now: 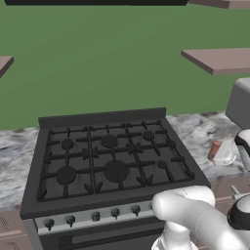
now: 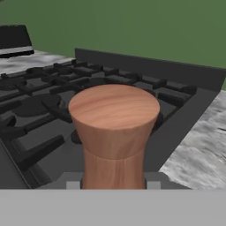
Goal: Take 2 condiments from the cabinet and move them on the counter near the stove.Make sure the condiments are lined up with each other, next to each other.
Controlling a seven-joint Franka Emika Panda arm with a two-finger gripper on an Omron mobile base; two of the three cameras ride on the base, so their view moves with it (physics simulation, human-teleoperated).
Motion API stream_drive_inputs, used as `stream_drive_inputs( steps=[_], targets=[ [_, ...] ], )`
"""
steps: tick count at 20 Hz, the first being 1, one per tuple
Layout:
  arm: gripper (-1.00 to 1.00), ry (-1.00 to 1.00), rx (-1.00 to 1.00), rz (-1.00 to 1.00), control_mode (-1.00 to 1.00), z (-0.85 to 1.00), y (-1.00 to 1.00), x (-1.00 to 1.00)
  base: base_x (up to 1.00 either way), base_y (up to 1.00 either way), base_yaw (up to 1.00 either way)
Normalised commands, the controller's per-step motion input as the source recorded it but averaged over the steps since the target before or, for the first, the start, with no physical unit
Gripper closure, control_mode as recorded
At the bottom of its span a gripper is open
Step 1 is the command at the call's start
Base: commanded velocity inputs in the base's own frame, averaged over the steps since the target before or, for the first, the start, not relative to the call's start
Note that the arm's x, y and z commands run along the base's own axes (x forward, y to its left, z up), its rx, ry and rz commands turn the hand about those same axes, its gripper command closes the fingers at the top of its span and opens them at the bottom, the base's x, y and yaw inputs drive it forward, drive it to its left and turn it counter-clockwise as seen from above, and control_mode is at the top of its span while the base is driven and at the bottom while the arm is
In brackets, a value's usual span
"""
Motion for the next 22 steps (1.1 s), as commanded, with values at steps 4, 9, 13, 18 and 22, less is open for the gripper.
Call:
stream_drive_inputs(
  steps=[4, 9, 13, 18, 22],
  targets=[
    [1.0, 0.0, 0.0, 0.0, -1.0, -0.05, 0.08, 0.04, 0.0, 0.0, 0.0],
    [1.0, 0.0, 0.0, 0.0, -1.0, -0.19, 0.07, 0.14, 0.0, 0.0, 0.0],
    [1.0, 0.0, 0.0, 0.01, -1.0, -0.21, 0.01, 0.21, 0.0, 0.0, 0.0],
    [1.0, -0.02, 0.0, 0.01, -1.0, -0.1, -0.05, 0.35, 0.0, 0.0, 0.0],
    [1.0, -0.03, 0.0, 0.01, -1.0, -0.12, -0.05, 0.34, 0.0, 0.0, 0.0]
  ],
)
